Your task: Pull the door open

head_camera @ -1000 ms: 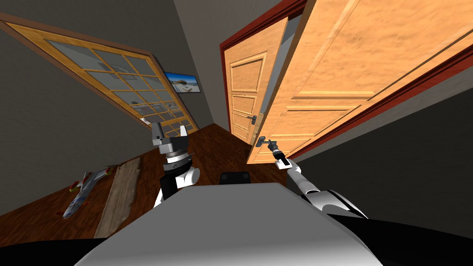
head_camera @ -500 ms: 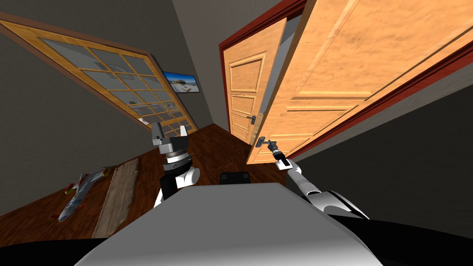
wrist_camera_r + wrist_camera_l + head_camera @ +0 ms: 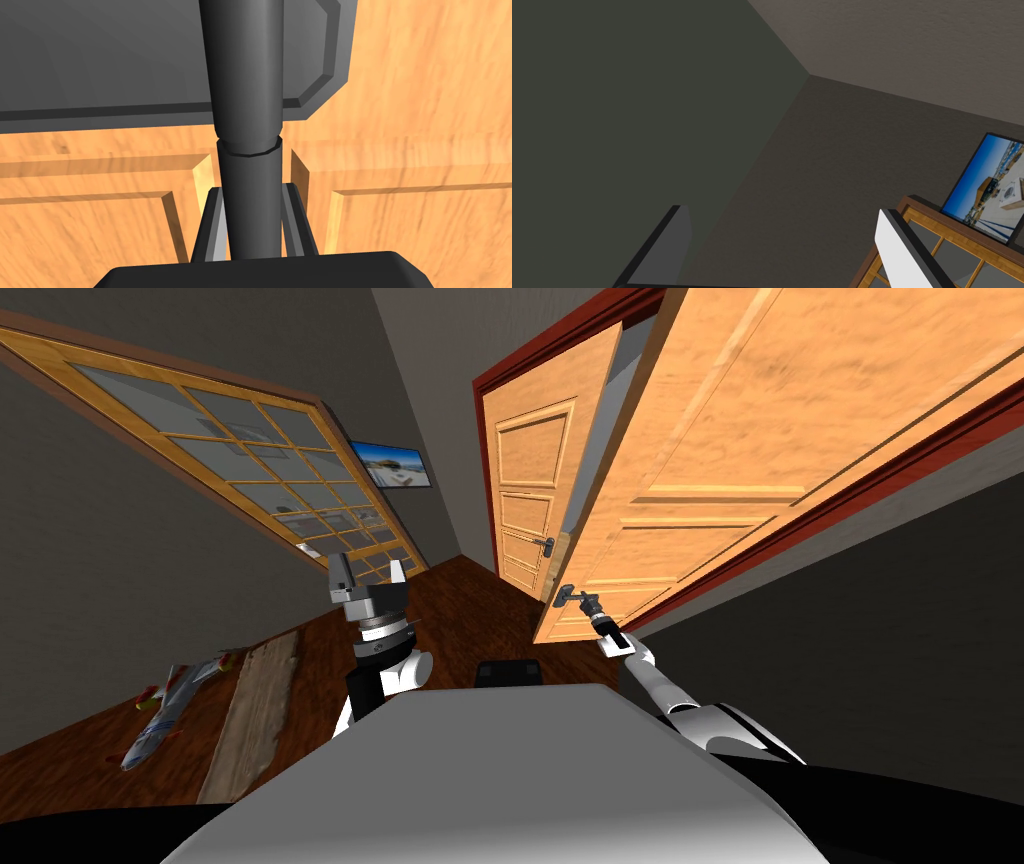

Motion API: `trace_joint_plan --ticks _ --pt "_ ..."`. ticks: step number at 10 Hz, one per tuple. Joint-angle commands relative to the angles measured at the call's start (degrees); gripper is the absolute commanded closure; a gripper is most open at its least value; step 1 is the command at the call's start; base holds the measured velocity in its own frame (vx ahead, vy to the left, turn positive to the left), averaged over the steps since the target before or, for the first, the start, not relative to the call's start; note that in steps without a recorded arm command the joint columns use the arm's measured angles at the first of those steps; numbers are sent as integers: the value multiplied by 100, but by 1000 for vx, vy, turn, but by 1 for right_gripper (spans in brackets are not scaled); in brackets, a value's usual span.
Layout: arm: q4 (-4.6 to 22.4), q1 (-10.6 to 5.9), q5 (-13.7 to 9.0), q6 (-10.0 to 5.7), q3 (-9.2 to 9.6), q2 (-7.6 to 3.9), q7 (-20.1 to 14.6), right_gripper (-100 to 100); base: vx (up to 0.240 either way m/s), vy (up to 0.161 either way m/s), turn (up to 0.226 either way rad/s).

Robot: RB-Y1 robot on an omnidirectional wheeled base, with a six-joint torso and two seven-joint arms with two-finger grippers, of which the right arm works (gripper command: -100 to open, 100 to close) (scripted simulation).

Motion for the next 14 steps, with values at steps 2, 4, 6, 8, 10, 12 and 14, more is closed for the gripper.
trace_joint_plan --ticks 2,4,6,8,10,12,14 --pt "-112 138 26 -199 137 -116 -113 100 1 -8 -23" --pt "-112 138 26 -199 137 -116 -113 100 0 3 7" --pt "-112 138 26 -199 137 -116 -113 100 0 0 0" --pt "-112 138 26 -199 137 -116 -113 100 0 0 0" --pt "-112 138 26 -199 137 -116 -113 100 1 -4 -11" --pt "-131 329 23 -508 251 -324 -268 100 1 -4 -12" --pt "-163 466 27 -733 342 -456 -370 100 0 0 0"
